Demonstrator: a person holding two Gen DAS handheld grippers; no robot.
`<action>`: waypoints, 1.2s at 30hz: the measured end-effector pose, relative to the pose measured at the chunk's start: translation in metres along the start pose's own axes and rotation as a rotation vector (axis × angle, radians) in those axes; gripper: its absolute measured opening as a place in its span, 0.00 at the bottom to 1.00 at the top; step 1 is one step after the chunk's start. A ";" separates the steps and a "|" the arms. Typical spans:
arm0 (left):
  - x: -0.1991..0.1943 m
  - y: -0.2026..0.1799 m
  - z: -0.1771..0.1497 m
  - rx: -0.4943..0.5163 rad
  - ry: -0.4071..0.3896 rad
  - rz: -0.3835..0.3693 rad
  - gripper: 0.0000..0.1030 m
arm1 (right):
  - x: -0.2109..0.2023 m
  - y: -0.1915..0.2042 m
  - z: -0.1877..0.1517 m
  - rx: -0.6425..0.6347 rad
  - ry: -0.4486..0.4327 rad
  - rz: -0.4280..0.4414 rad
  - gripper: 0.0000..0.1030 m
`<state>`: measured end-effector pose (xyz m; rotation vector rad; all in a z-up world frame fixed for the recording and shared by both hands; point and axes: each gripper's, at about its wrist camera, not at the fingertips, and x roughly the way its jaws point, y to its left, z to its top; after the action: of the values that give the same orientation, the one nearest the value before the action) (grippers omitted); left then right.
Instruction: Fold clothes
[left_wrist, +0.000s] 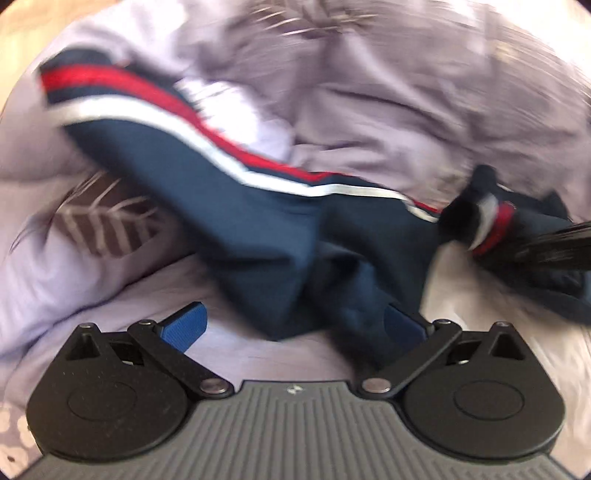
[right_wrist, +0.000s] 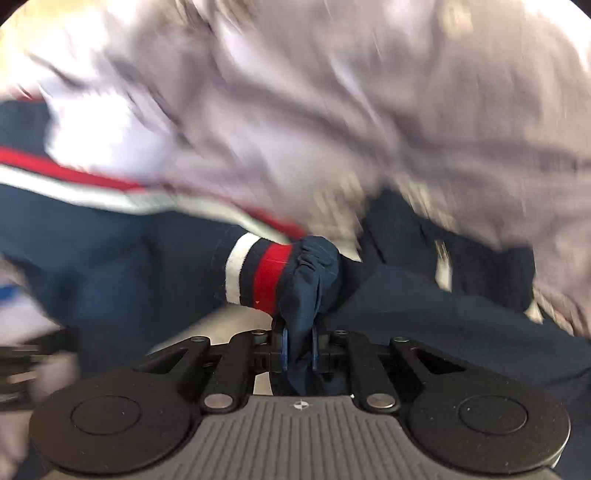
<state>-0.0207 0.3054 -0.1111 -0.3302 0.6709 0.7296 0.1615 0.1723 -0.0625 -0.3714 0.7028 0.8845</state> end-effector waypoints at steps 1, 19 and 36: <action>0.003 0.001 0.000 -0.005 0.009 0.000 1.00 | -0.002 0.001 0.002 -0.018 0.007 0.048 0.20; 0.002 -0.132 0.024 0.435 -0.224 -0.018 1.00 | -0.043 -0.133 -0.095 0.256 0.138 -0.330 0.68; 0.067 -0.158 -0.010 0.612 -0.042 0.136 1.00 | -0.021 -0.160 -0.077 0.225 -0.056 -0.391 0.75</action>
<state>0.1229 0.2227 -0.1554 0.2930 0.8459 0.6223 0.2502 0.0216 -0.1011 -0.2688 0.6422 0.4392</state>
